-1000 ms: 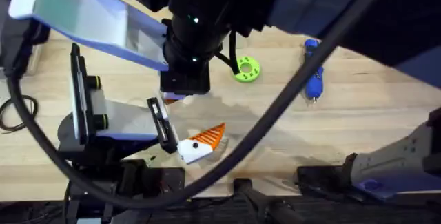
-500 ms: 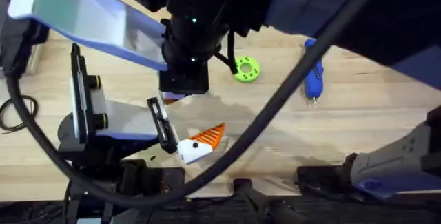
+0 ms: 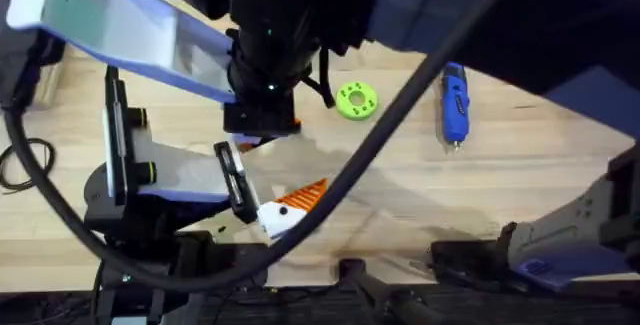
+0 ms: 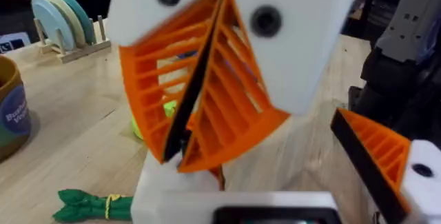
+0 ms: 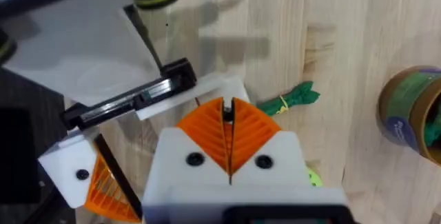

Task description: Pick up the gripper from the table and insert it into the empty holder that is missing its gripper. Then pick up a screw, insert it into the mounting hole, and use the screwdriver to tighten it. Finally, clean up the table by picking up the vegetable and placing it into the bucket.

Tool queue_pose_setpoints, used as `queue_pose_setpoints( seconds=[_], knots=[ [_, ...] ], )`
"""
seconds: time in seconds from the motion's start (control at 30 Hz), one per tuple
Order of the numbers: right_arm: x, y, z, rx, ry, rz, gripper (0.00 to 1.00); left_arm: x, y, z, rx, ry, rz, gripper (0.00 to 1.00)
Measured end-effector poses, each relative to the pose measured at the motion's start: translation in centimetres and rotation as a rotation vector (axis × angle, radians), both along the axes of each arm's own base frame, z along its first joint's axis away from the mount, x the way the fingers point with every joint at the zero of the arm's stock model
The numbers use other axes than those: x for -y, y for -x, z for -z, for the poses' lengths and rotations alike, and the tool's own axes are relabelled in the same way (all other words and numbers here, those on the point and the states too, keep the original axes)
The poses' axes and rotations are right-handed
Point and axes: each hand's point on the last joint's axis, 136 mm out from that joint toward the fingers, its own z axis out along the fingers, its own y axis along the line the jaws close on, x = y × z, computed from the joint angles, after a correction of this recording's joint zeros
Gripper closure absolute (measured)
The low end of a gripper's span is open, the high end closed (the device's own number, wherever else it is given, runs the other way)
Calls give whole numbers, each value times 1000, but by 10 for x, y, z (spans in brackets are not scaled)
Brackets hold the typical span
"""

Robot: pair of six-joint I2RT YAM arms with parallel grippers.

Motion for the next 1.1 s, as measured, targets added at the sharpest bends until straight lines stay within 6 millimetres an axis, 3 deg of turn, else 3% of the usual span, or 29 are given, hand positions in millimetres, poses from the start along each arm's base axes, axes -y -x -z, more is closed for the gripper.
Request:
queue_pose_setpoints(
  seconds=[0.67,1.1],
  knots=[
    [14,0,5,-22,55,24,996,1,1,0,0,1,8,14],
    [11,-5,5,-3,47,40,996,0,0,0,2,-1,-3,14]
  ],
)
